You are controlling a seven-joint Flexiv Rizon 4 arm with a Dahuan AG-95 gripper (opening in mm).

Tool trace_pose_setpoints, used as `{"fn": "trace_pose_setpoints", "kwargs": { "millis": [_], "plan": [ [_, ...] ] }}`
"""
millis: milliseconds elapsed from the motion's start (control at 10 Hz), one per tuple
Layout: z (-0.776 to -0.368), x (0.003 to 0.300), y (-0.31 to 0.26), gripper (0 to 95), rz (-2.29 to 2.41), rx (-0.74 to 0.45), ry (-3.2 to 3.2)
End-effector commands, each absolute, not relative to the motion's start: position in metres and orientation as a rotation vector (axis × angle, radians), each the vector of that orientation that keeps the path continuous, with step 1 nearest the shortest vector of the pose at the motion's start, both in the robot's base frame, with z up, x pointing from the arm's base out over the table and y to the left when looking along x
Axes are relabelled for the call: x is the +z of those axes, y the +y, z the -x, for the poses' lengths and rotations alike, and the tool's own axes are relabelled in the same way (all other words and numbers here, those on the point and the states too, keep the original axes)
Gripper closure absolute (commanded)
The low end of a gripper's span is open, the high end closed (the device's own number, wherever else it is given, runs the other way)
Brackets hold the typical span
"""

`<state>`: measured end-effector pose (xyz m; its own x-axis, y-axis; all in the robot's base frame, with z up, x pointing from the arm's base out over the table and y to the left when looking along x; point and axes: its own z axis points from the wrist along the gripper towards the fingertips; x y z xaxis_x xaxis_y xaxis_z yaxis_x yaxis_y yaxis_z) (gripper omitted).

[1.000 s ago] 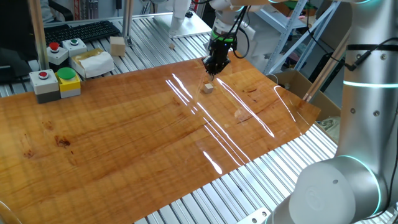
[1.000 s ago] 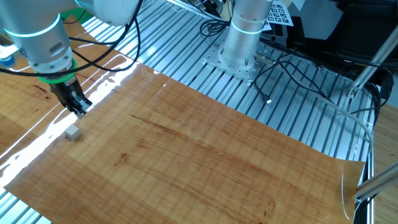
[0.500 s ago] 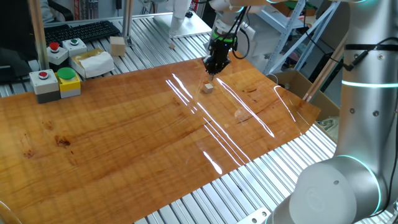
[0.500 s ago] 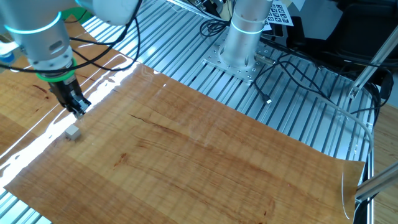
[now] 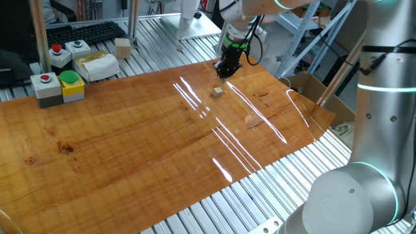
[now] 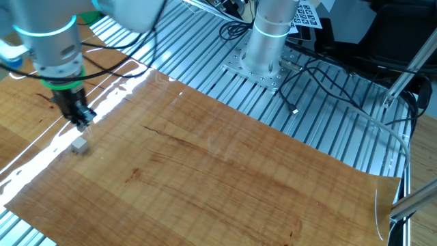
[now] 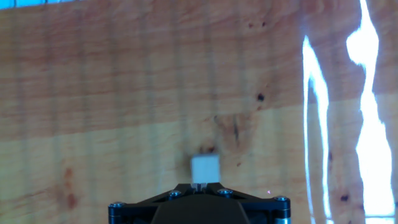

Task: Hold a small block with the gripper and sweep it from left to right on the table

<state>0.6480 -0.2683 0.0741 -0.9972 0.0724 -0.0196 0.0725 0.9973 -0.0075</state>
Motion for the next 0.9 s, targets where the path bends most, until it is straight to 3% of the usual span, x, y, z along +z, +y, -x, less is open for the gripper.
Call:
{"fn": "trace_pose_setpoints", "kwargs": {
  "millis": [100,900],
  "plan": [
    [-0.655,0.066,-0.281,95.0,-0.103,-0.015,3.114],
    [-0.664,0.046,-0.3,95.0,-0.068,0.0,3.105]
  ]
}}
